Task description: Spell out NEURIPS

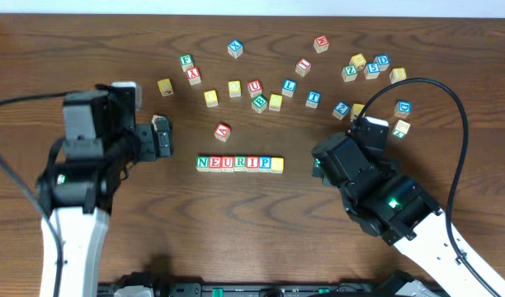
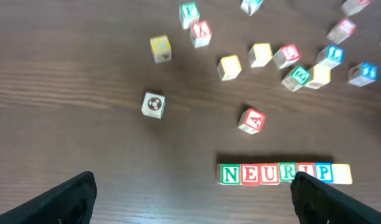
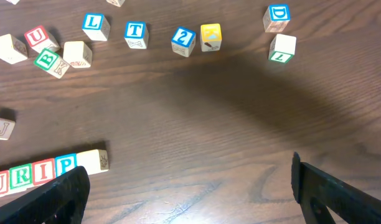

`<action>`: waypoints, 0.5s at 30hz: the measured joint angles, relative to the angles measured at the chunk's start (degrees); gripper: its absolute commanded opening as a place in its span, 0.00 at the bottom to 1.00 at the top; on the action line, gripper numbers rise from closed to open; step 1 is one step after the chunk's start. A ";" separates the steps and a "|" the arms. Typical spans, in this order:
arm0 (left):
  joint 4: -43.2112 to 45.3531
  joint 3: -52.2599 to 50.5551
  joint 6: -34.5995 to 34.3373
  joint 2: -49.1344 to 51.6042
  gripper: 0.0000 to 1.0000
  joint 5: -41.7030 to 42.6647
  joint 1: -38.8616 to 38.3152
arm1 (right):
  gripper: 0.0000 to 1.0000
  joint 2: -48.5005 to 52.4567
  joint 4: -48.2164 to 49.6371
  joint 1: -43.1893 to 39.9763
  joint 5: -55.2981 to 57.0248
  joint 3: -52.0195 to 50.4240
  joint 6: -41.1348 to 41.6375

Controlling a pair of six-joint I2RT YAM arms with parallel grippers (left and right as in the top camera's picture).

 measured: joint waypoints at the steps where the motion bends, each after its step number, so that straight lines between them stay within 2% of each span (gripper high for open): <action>1: 0.17 -0.39 0.00 -1.55 0.98 0.00 0.00 | 0.99 0.00 -0.07 0.00 -0.02 0.00 0.00; 9: 1.57 -7.96 0.00 -16.63 0.98 0.00 -0.07 | 0.99 0.02 -0.04 0.00 -0.20 -0.02 0.00; 15: 9.33 -15.39 -0.04 -28.09 0.98 0.02 -0.79 | 0.99 0.02 0.00 0.00 -0.24 -0.02 0.00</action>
